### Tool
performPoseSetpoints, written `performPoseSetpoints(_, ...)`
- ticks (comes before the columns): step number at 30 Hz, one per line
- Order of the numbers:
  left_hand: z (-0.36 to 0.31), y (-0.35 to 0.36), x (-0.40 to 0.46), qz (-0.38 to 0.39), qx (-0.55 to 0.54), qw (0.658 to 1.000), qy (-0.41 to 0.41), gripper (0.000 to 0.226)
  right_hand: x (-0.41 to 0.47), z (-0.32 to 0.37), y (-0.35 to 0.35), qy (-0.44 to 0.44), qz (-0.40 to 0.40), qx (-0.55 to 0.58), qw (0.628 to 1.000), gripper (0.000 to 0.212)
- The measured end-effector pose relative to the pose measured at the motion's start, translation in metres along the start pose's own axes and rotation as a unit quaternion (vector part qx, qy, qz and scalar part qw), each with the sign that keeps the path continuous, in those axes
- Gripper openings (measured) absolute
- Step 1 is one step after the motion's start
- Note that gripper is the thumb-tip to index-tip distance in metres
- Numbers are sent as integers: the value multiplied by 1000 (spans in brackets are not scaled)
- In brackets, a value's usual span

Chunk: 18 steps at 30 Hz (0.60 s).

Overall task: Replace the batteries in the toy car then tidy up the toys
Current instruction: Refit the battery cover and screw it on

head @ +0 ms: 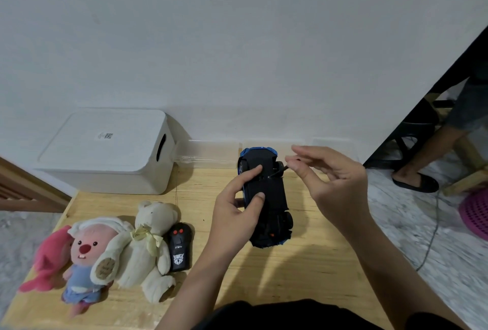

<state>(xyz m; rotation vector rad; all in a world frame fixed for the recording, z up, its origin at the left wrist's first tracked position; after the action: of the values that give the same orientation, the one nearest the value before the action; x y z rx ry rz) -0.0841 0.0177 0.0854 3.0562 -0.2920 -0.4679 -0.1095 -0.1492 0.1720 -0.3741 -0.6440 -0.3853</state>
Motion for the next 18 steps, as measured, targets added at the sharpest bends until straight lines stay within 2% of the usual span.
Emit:
performPoseSetpoints(5, 2, 0, 0, 3, -12, 1000, -9, 48, 1, 2, 2, -41, 14, -21, 999, 13)
performPoseSetpoints(8, 3, -1, 0, 3, -16, 1000, -9, 49, -1, 4, 5, -65, 37, -55, 996, 18)
performPoseSetpoints(13, 3, -1, 0, 4, -17, 1000, -7, 49, -2, 2, -1, -37, -1, -43, 998, 22)
performPoseSetpoints(18, 3, -2, -1, 5, -20, 1000, -6, 49, -3, 2, -3, -57, -3, -52, 997, 11)
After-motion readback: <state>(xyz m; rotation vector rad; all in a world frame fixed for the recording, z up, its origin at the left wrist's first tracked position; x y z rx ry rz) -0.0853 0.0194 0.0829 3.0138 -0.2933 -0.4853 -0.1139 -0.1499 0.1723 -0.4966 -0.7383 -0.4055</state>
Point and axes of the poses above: each hand's wrist, its own x-axis towards the middle knuckle, its own y-axis out of the palm, z = x × y, the point moved 9 cm from there along x, towards the middle knuckle, and after that the axes turned 10 degrees about -y, right-handed, at the moved point
